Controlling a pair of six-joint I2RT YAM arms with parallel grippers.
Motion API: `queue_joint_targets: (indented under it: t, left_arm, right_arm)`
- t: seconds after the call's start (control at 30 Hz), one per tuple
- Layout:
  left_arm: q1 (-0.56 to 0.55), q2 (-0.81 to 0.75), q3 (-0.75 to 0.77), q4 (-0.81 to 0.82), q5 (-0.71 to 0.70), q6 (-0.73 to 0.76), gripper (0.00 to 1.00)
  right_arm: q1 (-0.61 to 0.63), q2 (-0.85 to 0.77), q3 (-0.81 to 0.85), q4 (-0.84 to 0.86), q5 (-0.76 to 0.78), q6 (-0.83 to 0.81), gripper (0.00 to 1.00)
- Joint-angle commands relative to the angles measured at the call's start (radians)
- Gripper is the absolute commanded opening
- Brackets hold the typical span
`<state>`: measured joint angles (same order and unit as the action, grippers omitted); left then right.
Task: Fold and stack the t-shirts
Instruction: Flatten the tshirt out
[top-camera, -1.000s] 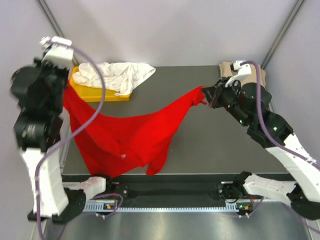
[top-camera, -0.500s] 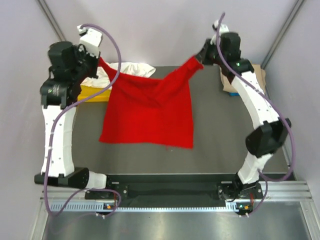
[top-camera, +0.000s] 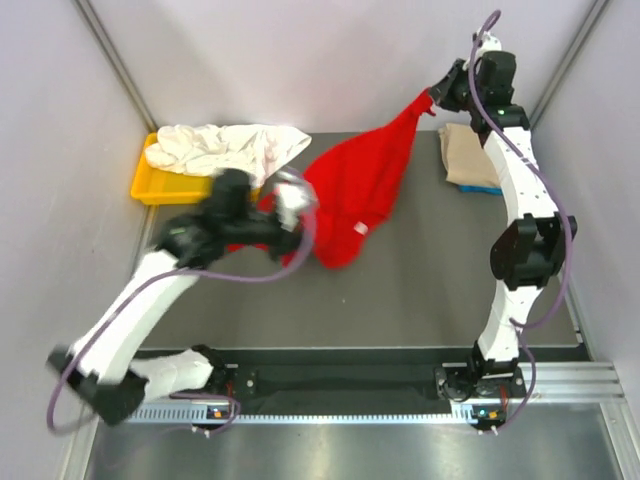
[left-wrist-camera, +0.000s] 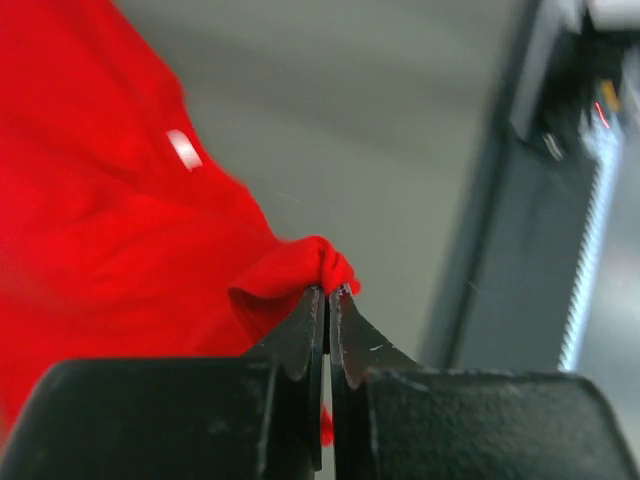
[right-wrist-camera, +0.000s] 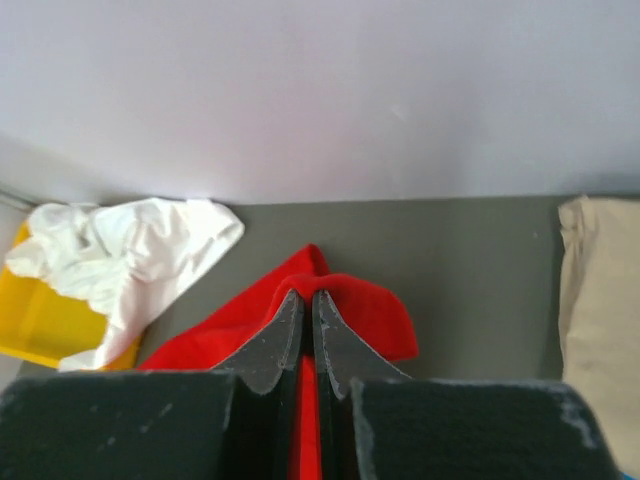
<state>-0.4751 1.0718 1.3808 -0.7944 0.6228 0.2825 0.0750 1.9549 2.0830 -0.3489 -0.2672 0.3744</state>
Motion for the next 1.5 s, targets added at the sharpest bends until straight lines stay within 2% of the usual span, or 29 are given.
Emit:
queue_joint_targets:
  t: [0.0, 0.03, 0.1, 0.13, 0.17, 0.2, 0.23, 0.27, 0.33, 0.37, 0.43, 0.47, 0.5, 0.53, 0.57, 0.6, 0.67, 0.7, 0.73, 0.77, 0.8, 0.87, 0.97, 1.1, 1.27, 1.3, 1.37, 1.4, 1.47]
  left_arm:
    - [-0.366, 0.16, -0.098, 0.083, -0.17, -0.01, 0.0]
    - [-0.4, 0.204, -0.091, 0.081, -0.167, 0.015, 0.0]
    - [-0.509, 0.347, -0.037, 0.063, -0.257, 0.027, 0.0]
    - [-0.545, 0.39, -0.02, 0.041, -0.285, 0.041, 0.04]
    - [-0.607, 0.458, -0.011, 0.041, -0.299, 0.056, 0.12]
    - [-0.631, 0.486, -0.006, 0.047, -0.307, 0.07, 0.47]
    - [-0.649, 0.51, 0.001, 0.046, -0.293, 0.101, 0.82]
    - [-0.663, 0.548, 0.009, 0.037, -0.284, 0.115, 0.99]
    - [-0.671, 0.571, 0.05, 0.006, -0.287, 0.135, 0.99]
    - [-0.657, 0.57, 0.067, -0.023, -0.329, 0.13, 0.99]
    - [-0.591, 0.533, 0.046, -0.02, -0.434, 0.141, 0.99]
    - [-0.466, 0.471, 0.023, -0.005, -0.46, 0.147, 0.99]
    - [-0.382, 0.436, -0.035, 0.042, -0.477, 0.165, 0.99]
    - [-0.29, 0.401, -0.072, 0.07, -0.494, 0.181, 0.99]
    - [-0.108, 0.339, -0.115, 0.101, -0.495, 0.202, 0.97]
    - [-0.027, 0.309, -0.208, 0.145, -0.505, 0.257, 0.95]
    - [0.152, 0.255, -0.294, 0.243, -0.532, 0.315, 0.83]
    - [0.194, 0.249, -0.369, 0.277, -0.547, 0.366, 0.8]
    - [0.235, 0.257, -0.4, 0.338, -0.552, 0.388, 0.77]
    - [0.322, 0.27, -0.423, 0.363, -0.535, 0.411, 0.77]
    - [0.361, 0.292, -0.446, 0.383, -0.516, 0.437, 0.78]
    - [0.455, 0.381, -0.44, 0.417, -0.486, 0.463, 0.82]
    - [0.535, 0.499, -0.395, 0.436, -0.479, 0.468, 0.84]
    - [0.549, 0.577, -0.364, 0.434, -0.402, 0.451, 0.83]
    - [0.553, 0.628, -0.376, 0.422, -0.299, 0.442, 0.78]
    - [0.553, 0.634, -0.381, 0.419, -0.287, 0.437, 0.76]
    - [0.553, 0.643, -0.376, 0.391, -0.25, 0.434, 0.62]
    - [0.553, 0.648, -0.37, 0.38, -0.235, 0.438, 0.58]
    - [0.553, 0.652, -0.364, 0.347, -0.187, 0.445, 0.41]
  right_arm:
    - [-0.041, 0.093, 0.04, -0.027, 0.049, -0.006, 0.0]
    - [-0.047, 0.114, 0.063, -0.041, 0.057, -0.008, 0.0]
    - [-0.06, 0.177, 0.142, -0.093, 0.088, -0.015, 0.0]
    - [-0.063, 0.196, 0.167, -0.11, 0.097, -0.022, 0.01]
    - [-0.067, 0.225, 0.192, -0.139, 0.106, -0.025, 0.05]
    - [-0.067, 0.234, 0.212, -0.151, 0.114, -0.031, 0.11]
    - [-0.066, 0.24, 0.232, -0.162, 0.131, -0.034, 0.35]
    - [-0.067, 0.237, 0.232, -0.197, 0.146, -0.034, 0.48]
    - [-0.067, 0.214, 0.204, -0.246, 0.2, -0.046, 0.69]
    - [-0.067, 0.164, 0.18, -0.303, 0.215, -0.055, 0.71]
    - [-0.067, 0.072, 0.015, -0.346, 0.261, -0.078, 0.76]
    - [-0.054, -0.067, -0.082, -0.341, 0.264, -0.081, 0.77]
    - [-0.035, -0.15, -0.324, -0.314, 0.332, -0.078, 0.79]
    - [-0.012, -0.233, -0.459, -0.271, 0.348, -0.077, 0.81]
    - [0.046, -0.392, -0.586, -0.187, 0.364, -0.051, 0.81]
    - [0.077, -0.459, -0.808, -0.156, 0.385, -0.031, 0.81]
    - [0.176, -0.61, -0.987, -0.118, 0.385, 0.051, 0.8]
    - [0.21, -0.649, -1.135, -0.105, 0.37, 0.081, 0.78]
    - [0.248, -0.716, -1.202, -0.081, 0.352, 0.116, 0.77]
    - [0.323, -0.743, -1.263, -0.061, 0.329, 0.18, 0.75]
    - [0.366, -0.761, -1.353, -0.052, 0.306, 0.214, 0.73]
    - [0.498, -0.774, -1.406, -0.059, 0.296, 0.263, 0.72]
    - [0.651, -0.74, -1.448, -0.075, 0.315, 0.374, 0.71]
    - [0.735, -0.708, -1.491, -0.071, 0.348, 0.429, 0.68]
    - [0.744, -0.651, -1.549, -0.004, 0.322, 0.455, 0.58]
    - [0.744, -0.648, -1.561, -0.001, 0.324, 0.459, 0.48]
    - [0.744, -0.651, -1.577, 0.022, 0.31, 0.463, 0.35]
    - [0.744, -0.654, -1.587, 0.036, 0.283, 0.462, 0.21]
    - [0.744, -0.675, -1.588, 0.042, 0.272, 0.457, 0.06]
